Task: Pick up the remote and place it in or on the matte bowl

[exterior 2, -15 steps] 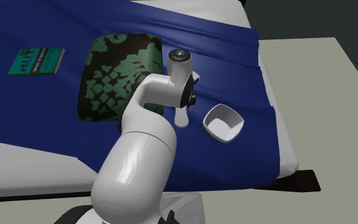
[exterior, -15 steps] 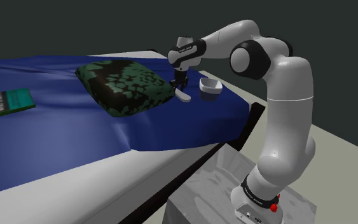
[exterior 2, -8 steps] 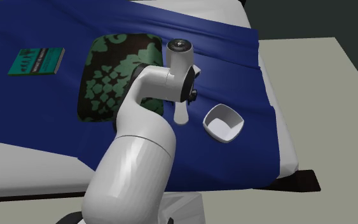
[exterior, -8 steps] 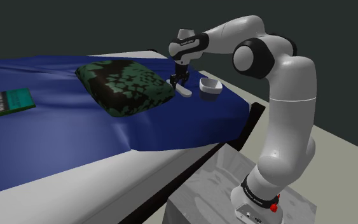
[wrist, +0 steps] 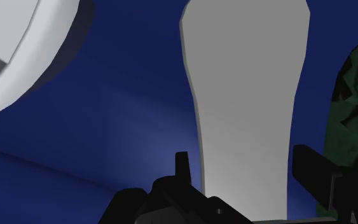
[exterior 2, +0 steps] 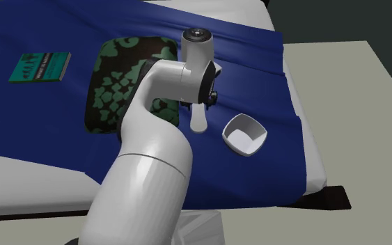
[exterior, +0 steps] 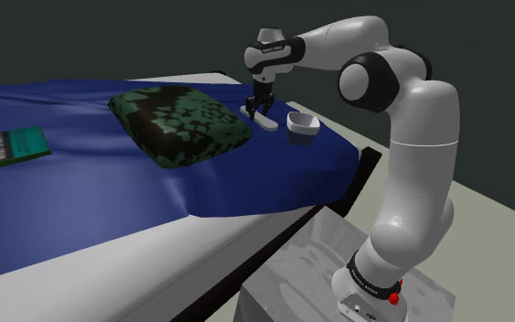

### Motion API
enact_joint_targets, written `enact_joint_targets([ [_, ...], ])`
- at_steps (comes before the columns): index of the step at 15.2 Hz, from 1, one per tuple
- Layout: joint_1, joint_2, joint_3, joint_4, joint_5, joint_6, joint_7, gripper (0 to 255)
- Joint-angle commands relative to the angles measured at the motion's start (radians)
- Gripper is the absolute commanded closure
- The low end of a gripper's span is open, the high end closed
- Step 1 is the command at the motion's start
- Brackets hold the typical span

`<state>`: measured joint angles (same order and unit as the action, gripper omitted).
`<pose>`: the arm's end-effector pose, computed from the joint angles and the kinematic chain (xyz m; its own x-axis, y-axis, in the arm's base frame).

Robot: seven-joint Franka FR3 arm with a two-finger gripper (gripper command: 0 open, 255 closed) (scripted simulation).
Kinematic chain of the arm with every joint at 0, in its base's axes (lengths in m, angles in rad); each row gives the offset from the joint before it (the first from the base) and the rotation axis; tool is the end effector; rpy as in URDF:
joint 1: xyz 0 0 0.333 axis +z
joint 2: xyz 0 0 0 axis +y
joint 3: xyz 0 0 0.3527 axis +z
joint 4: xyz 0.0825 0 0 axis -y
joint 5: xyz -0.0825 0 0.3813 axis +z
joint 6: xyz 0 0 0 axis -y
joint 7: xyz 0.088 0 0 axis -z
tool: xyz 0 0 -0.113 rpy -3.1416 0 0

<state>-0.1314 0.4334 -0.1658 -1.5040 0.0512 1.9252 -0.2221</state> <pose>0.6704 -0.1820 0.4479 0.9969 -0.0782 -0.0107 -0.0780 -0.9968 0.0196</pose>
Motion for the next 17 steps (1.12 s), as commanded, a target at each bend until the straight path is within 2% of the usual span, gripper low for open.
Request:
enact_joint_targets([
  [1,0.001,-0.012,-0.001,0.01,-0.002,-0.022,0.001,255],
  [17,-0.005,-0.021,-0.004,0.205,-0.005,-0.226,0.002,255],
])
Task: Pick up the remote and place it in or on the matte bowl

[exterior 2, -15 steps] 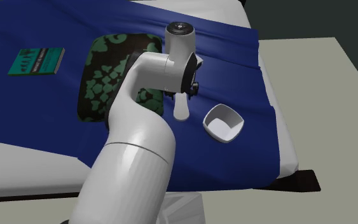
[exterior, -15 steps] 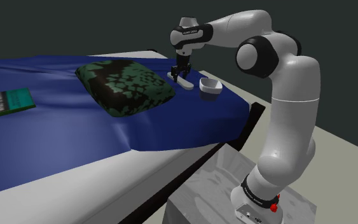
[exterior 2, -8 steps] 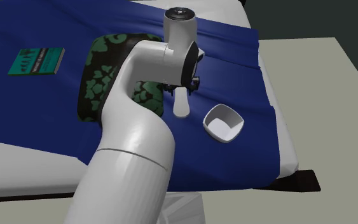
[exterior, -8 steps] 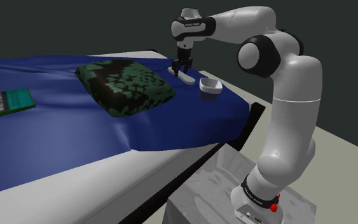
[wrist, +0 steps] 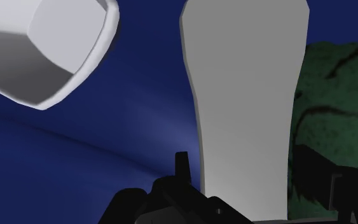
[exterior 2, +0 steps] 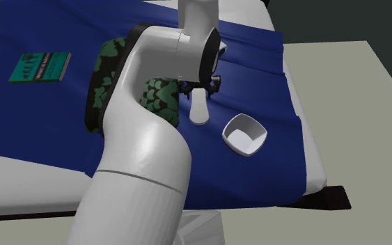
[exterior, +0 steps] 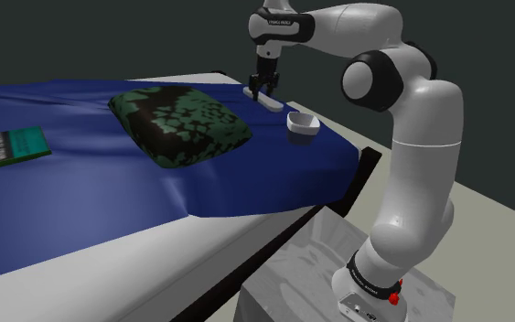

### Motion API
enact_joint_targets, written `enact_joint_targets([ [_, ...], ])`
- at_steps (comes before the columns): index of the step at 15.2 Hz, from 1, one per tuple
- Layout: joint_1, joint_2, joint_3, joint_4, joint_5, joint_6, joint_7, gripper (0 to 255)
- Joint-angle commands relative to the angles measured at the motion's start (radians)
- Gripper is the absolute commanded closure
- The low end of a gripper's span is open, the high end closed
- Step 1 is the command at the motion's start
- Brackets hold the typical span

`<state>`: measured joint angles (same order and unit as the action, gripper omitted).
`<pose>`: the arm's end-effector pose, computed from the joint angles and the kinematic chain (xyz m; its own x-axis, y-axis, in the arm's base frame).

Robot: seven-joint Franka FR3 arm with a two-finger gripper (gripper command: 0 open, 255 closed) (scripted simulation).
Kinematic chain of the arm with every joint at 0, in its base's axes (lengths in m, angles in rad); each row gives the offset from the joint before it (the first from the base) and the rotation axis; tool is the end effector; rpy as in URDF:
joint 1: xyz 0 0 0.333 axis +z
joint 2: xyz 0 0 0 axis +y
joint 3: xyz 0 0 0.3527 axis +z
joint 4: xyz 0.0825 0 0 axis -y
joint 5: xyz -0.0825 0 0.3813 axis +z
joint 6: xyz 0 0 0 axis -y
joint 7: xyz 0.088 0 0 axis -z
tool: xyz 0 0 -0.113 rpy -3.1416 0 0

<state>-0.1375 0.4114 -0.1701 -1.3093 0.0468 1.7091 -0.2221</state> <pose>0.6674 -0.1825 0.5369 0.9969 -0.0784 -0.0106 -0.0782 -0.9967 0.0196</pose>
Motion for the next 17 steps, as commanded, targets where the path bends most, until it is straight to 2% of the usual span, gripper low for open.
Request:
enact_joint_targets([
  [1,-0.01,-0.019,-0.005,-0.019,-0.001,0.0,-0.016,255],
  [8,-0.09,-0.127,-0.052,-0.173,-0.006,0.048,-0.149,255],
  [16,-0.193,-0.188,-0.117,-0.256,-0.006,0.071,-0.319,255],
  [17,-0.193,-0.188,-0.116,-0.269,-0.005,0.084,-0.319,255],
])
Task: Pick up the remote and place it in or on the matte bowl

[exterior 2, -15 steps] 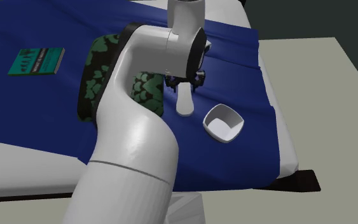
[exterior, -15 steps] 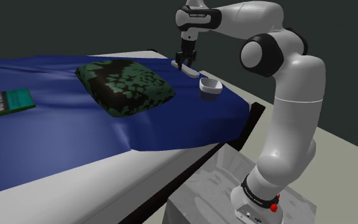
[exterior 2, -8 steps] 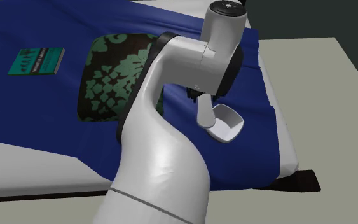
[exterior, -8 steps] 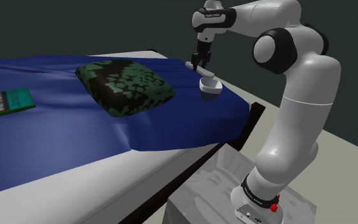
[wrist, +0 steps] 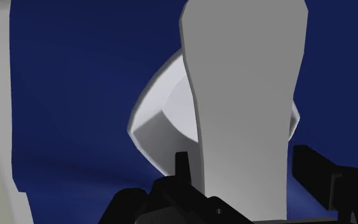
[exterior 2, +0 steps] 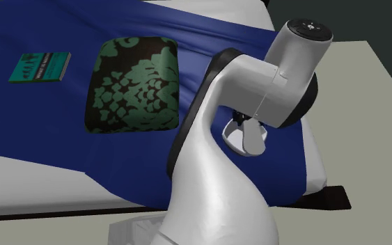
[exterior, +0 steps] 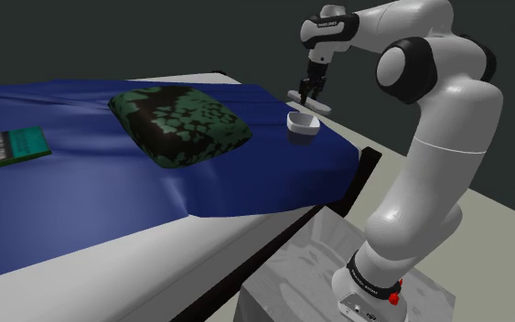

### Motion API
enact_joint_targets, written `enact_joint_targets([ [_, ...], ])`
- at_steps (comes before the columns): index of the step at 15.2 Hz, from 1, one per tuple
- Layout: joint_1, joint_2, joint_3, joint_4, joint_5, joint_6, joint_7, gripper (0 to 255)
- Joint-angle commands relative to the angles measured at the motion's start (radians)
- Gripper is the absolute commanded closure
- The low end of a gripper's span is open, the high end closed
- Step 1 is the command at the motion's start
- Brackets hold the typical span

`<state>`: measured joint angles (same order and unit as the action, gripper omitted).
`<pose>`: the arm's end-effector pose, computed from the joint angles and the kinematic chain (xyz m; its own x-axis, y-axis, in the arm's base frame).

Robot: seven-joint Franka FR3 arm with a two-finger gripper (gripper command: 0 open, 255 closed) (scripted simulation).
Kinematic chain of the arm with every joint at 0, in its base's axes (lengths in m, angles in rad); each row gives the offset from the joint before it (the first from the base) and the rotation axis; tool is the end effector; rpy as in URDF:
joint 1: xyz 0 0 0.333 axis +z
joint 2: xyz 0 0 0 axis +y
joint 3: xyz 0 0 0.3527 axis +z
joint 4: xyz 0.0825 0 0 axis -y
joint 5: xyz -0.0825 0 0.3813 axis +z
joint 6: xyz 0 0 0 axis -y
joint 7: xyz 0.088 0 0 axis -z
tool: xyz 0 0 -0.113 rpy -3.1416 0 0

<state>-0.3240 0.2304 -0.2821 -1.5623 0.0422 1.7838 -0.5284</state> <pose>0.5352 -0.3443 0.5453 0.9968 -0.0796 -0.0110 -0.0793 -0.9967 0.0195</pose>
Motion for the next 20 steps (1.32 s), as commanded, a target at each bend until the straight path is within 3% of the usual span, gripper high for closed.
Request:
enact_joint_targets([
  [1,-0.006,-0.007,-0.004,-0.029,-0.001,0.023,-0.013,255],
  [13,-0.005,0.015,-0.001,-0.162,0.007,0.177,-0.016,255],
  [20,-0.005,0.016,-0.001,-0.165,0.007,0.18,-0.016,255],
])
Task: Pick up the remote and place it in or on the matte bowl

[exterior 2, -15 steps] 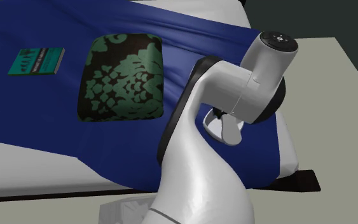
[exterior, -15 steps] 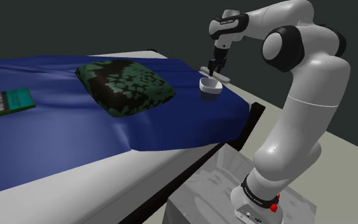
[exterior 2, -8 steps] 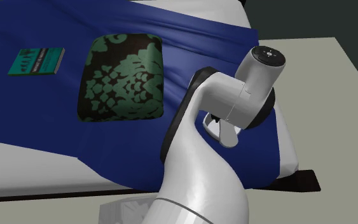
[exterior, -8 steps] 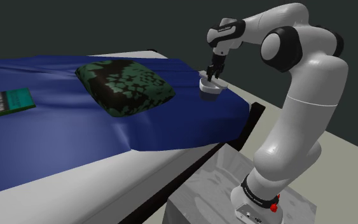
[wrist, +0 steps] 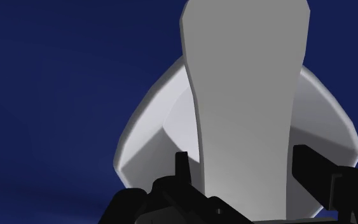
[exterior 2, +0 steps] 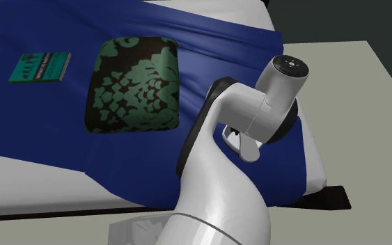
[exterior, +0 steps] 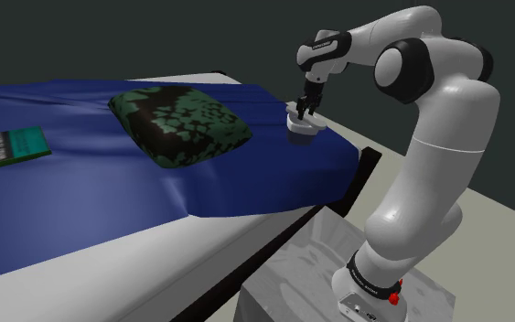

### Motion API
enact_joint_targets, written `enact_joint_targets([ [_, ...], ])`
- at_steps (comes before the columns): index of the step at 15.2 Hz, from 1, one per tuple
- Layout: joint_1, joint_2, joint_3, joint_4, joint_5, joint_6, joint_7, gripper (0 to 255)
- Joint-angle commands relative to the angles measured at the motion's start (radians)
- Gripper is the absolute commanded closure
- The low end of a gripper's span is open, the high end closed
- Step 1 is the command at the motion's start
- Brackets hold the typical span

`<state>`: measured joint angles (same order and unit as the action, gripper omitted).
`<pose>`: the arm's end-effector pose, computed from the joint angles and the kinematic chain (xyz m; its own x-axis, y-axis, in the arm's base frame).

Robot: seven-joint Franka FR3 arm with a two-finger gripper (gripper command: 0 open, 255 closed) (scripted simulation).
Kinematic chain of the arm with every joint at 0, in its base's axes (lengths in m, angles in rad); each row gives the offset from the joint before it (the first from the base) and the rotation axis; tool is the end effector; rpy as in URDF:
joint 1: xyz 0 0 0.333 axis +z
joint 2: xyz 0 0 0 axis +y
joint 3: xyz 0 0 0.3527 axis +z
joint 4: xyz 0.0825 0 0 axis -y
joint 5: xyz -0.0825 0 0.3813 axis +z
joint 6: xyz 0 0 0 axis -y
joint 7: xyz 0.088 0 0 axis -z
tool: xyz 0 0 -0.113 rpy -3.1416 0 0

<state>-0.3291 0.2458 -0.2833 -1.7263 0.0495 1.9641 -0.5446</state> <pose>0.5299 -0.3500 0.4738 0.9969 -0.0786 -0.0096 -0.0784 -0.9967 0.0203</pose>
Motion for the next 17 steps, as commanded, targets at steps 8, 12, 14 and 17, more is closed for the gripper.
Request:
enact_joint_targets([
  [8,0.001,-0.007,0.0,0.024,-0.002,-0.031,0.002,0],
  [12,0.001,-0.02,-0.002,0.1,-0.007,-0.12,0.005,0],
  [14,0.001,-0.02,-0.002,0.1,-0.007,-0.12,0.005,0],
  [17,0.001,-0.02,-0.002,0.1,-0.007,-0.12,0.005,0],
])
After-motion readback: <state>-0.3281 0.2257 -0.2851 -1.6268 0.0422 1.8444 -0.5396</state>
